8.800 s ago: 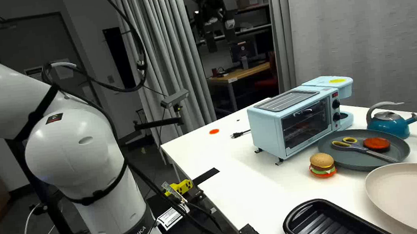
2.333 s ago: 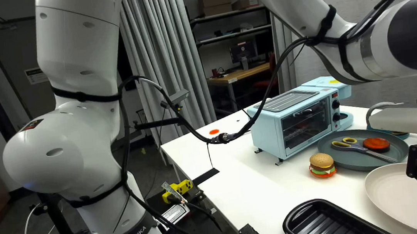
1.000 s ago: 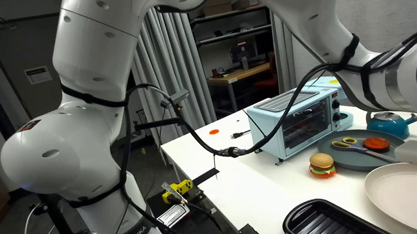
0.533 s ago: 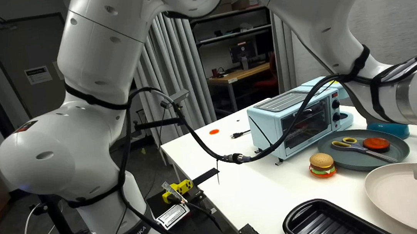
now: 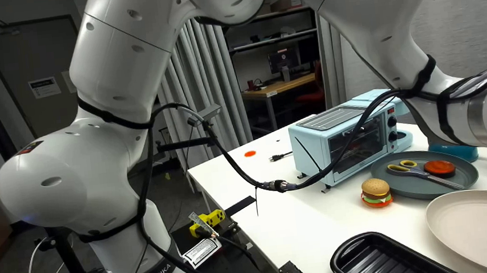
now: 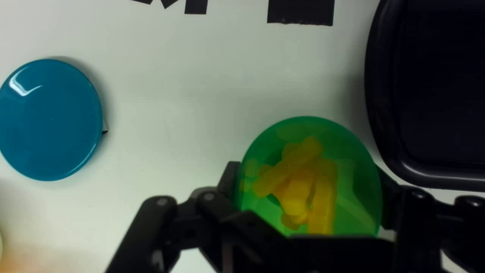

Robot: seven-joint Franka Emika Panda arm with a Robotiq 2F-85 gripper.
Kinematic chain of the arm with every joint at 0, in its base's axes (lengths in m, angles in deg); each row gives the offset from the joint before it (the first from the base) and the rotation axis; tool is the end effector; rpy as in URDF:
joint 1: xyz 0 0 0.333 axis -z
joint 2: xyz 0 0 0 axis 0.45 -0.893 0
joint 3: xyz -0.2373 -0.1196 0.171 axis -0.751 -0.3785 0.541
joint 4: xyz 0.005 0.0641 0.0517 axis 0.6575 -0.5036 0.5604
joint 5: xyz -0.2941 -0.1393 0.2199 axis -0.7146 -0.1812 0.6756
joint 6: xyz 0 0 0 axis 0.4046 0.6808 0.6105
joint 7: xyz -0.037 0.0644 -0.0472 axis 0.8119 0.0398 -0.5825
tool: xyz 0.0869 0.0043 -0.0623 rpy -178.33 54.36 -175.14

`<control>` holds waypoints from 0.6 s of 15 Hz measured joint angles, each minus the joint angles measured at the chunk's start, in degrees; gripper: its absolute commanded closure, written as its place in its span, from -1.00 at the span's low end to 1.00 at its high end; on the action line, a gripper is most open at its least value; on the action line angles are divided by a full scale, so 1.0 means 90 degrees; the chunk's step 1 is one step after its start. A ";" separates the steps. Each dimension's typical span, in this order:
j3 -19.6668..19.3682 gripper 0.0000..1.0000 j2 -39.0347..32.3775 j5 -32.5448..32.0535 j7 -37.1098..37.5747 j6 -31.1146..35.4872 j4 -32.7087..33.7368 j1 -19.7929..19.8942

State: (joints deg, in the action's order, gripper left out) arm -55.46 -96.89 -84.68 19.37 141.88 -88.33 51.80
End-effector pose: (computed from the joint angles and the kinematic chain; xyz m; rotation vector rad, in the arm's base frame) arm 0.4987 -0.3953 0.1624 2.9809 0.0351 -0.4638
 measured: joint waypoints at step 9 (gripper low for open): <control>-0.0034 -0.07 0.0052 -0.0007 0.0042 -0.0023 0.0422 0.0002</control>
State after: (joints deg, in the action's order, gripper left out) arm -55.76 -96.42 -84.75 19.75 141.67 -84.54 51.82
